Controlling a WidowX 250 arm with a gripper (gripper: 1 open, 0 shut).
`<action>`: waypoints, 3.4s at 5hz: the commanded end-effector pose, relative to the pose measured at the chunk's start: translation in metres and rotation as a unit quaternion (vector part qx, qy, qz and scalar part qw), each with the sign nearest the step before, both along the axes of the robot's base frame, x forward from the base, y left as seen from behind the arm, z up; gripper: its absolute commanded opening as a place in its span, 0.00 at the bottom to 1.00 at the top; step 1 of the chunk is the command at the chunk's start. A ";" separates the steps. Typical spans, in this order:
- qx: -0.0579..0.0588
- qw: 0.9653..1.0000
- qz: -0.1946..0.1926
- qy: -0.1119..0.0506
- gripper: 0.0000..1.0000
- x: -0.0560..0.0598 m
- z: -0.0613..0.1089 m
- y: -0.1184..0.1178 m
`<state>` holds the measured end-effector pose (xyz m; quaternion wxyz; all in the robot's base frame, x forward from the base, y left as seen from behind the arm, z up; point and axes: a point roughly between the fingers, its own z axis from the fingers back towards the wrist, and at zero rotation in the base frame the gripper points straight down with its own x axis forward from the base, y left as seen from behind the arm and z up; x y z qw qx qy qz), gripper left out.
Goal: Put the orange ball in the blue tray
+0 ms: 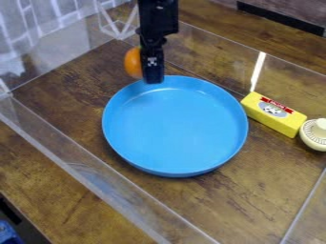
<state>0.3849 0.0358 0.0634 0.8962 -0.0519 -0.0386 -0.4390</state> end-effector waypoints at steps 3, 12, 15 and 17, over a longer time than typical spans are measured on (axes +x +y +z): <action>0.001 0.999 0.002 -0.039 0.00 -0.001 0.057 -0.022; -0.029 0.998 0.064 0.000 0.00 -0.054 0.036 -0.083; -0.029 0.997 0.067 -0.005 0.00 -0.056 0.034 -0.081; -0.030 0.997 0.069 -0.007 0.00 -0.057 0.040 -0.084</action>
